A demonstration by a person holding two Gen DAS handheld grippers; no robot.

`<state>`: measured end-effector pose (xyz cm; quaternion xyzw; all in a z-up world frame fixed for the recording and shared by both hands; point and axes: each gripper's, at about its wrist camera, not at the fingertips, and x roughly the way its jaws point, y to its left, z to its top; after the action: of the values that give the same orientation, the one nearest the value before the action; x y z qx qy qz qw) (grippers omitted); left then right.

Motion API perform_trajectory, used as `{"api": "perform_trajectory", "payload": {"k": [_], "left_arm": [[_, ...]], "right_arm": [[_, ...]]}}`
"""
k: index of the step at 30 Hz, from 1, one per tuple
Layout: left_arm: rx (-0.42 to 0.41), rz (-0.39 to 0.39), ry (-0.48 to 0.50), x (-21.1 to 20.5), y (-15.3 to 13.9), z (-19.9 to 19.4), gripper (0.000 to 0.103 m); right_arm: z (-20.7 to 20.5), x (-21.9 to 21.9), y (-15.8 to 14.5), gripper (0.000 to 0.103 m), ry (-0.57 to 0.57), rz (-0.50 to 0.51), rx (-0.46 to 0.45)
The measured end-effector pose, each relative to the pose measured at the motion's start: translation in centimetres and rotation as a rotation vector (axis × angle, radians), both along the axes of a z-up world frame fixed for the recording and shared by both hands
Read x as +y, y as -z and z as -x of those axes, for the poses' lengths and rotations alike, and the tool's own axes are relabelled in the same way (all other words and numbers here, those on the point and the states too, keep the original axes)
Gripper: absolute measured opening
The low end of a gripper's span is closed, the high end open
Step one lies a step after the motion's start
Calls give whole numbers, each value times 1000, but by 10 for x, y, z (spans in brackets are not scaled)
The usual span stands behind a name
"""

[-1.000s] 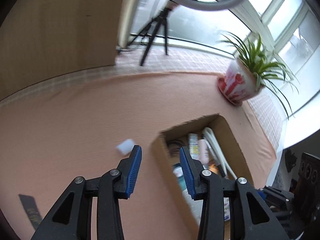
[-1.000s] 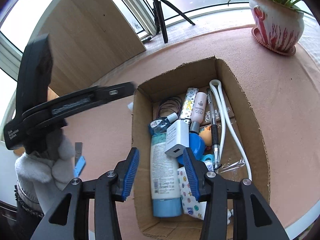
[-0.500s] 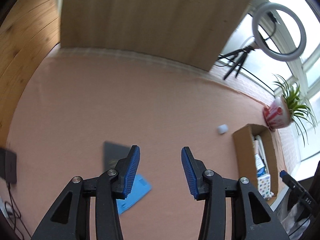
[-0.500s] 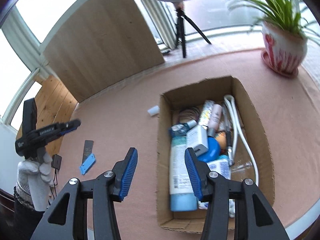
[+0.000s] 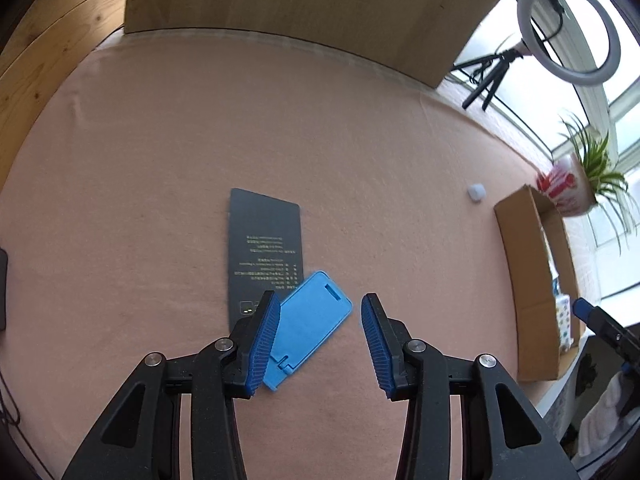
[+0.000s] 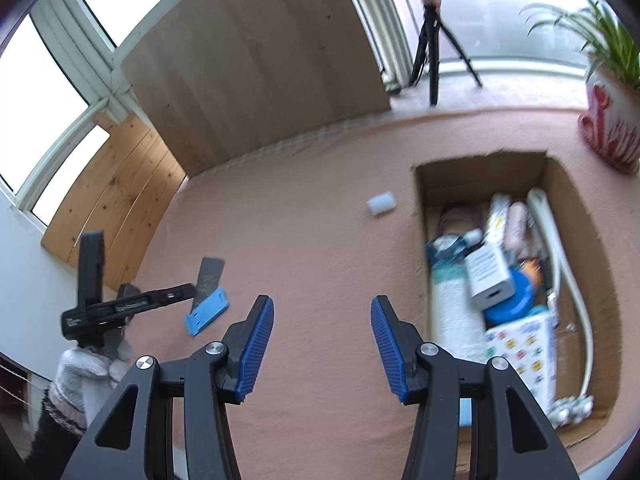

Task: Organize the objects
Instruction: 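Move the left tool to the blue phone stand while the right tool approaches the white cylinder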

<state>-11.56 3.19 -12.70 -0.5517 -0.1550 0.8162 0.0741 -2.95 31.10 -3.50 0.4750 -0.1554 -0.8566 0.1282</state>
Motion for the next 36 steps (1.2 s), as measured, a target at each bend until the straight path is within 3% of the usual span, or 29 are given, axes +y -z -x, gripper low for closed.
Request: {"api": "perform_trajectory", "payload": {"k": [3,12,15,19,26,31,36], "left_arm": [[0,35,13,4,6,2,45],[-5,93,101,16,10,-1,45],[-9,53,86,14,10,-4,45],[-3,80,41,5,11,-3,44],[-30,31,94,19,18,-12,44],[-37,38,161,48,20,-17,44],[-40,23,163,66,19,-18,44]], "right_arm": [[1,-8,7,47,-22,25,-51],[-5,-18,18,47,-24,34,-93],[-6,-17,22,47,-16,37,-113],[-7,-15,22,47,-17,37,-120],[-4,-15,19,47,-28,32,-116],[0,-16,22,47,-36,27,-133],[4,-20,22,47,-36,-6,-125]]}}
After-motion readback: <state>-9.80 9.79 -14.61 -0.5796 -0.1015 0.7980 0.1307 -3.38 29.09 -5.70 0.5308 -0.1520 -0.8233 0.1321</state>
